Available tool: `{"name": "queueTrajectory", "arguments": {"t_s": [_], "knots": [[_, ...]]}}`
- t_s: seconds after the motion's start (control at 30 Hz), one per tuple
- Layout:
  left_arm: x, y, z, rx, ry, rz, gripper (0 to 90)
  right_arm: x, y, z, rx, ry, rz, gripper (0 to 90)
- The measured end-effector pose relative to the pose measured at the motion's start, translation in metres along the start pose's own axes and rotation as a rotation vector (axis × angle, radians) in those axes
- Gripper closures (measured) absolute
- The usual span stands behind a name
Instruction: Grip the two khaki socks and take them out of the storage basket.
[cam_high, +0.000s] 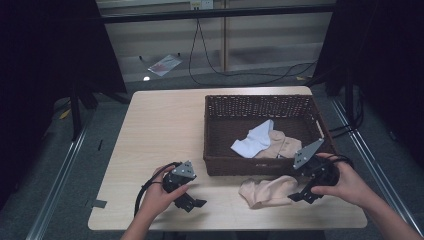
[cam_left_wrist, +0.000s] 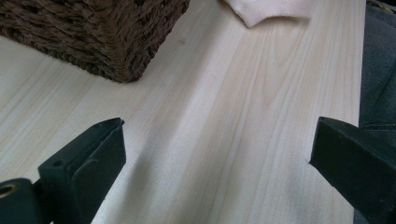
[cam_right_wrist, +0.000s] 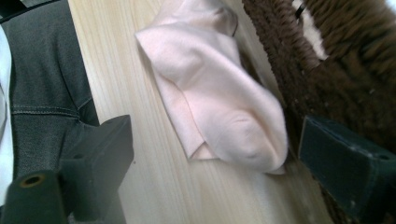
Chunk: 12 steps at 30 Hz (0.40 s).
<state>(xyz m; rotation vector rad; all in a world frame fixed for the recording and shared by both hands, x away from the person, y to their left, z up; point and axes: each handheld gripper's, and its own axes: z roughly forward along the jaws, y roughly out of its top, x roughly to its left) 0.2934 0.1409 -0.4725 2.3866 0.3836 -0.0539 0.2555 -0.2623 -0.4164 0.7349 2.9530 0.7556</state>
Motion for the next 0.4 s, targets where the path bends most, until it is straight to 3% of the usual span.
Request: {"name": "queueTrajectory", "arguments": {"t_s": [0.33, 0.4], "knots": [[-0.001, 0.001, 0.001, -0.001, -0.005, -0.009, 3.1, 0.005, -0.017, 0.009, -0.038, -0.021, 0.005, 9.3], [-0.001, 0.001, 0.001, -0.006, -0.005, -0.015, 3.1, 0.005, -0.019, 0.010, -0.070, -0.024, 0.000, 9.1]]}}
